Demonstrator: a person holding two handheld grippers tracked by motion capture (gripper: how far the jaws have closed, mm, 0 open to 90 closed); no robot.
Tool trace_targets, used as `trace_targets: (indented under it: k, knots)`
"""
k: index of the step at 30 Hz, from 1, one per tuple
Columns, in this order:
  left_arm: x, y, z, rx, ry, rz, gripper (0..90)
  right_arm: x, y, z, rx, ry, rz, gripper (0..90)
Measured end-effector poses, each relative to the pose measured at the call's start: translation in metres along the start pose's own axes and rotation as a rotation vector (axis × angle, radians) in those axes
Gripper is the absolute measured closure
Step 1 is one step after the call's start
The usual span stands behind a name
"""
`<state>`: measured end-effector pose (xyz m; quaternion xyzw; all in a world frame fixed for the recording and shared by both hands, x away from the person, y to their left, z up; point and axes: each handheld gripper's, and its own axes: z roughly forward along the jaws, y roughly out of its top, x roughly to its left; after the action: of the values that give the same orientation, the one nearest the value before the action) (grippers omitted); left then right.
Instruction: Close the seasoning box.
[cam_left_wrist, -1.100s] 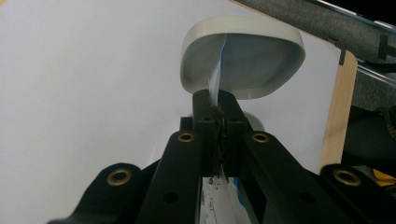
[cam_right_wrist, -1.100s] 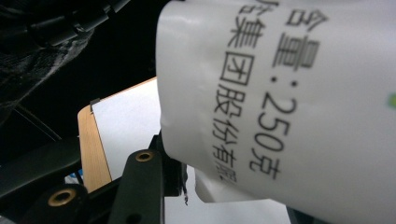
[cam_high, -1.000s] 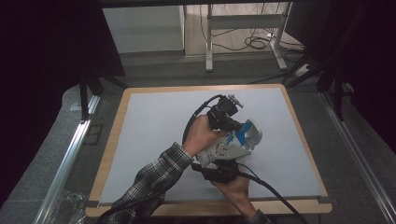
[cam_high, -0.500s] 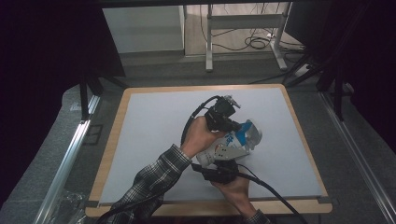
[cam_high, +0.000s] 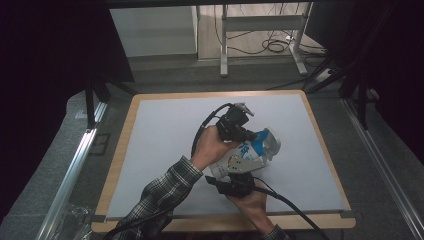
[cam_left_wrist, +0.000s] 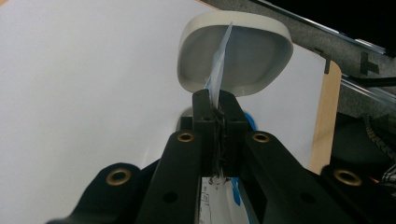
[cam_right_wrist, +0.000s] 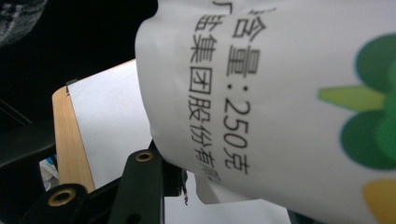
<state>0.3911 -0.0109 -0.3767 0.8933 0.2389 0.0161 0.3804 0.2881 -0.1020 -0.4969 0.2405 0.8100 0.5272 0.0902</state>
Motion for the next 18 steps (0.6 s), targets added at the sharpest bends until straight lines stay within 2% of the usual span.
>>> trace_targets:
  k: [18]
  knots:
    - [-0.0003,-0.0036,-0.0044,-0.015,-0.021,-0.008,88.0,-0.0004,-0.0054,0.0019,0.027,-0.024,-0.006,60.6]
